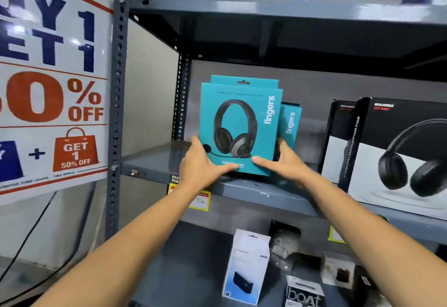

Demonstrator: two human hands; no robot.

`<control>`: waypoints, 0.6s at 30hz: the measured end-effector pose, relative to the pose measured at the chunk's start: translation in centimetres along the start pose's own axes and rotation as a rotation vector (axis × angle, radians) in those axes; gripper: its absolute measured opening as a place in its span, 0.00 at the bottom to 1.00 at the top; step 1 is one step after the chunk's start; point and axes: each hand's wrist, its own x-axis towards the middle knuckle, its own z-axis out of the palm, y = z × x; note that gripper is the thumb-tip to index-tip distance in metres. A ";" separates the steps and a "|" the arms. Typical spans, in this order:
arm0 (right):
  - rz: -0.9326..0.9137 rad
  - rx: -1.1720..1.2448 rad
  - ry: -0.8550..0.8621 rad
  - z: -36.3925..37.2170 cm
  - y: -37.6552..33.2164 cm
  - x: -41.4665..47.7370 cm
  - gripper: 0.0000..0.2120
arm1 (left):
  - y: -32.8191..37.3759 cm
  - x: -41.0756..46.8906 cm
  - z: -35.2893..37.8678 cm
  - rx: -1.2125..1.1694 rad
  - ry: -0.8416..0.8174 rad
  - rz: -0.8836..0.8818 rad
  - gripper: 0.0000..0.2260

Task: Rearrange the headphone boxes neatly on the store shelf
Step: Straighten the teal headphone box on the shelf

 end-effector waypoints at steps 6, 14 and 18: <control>0.128 -0.043 -0.029 -5.4 3.2 -2.6 0.42 | 2.9 -0.9 4.4 -0.011 -0.198 0.046 0.41; 0.213 0.234 0.125 -4.9 4.3 -2.3 0.71 | 2.5 3.3 5.7 -0.342 -0.457 -0.225 0.44; 0.213 0.404 0.176 -3.2 4.1 -1.0 0.39 | 1.3 5.2 7.2 -0.463 -0.602 -0.209 0.48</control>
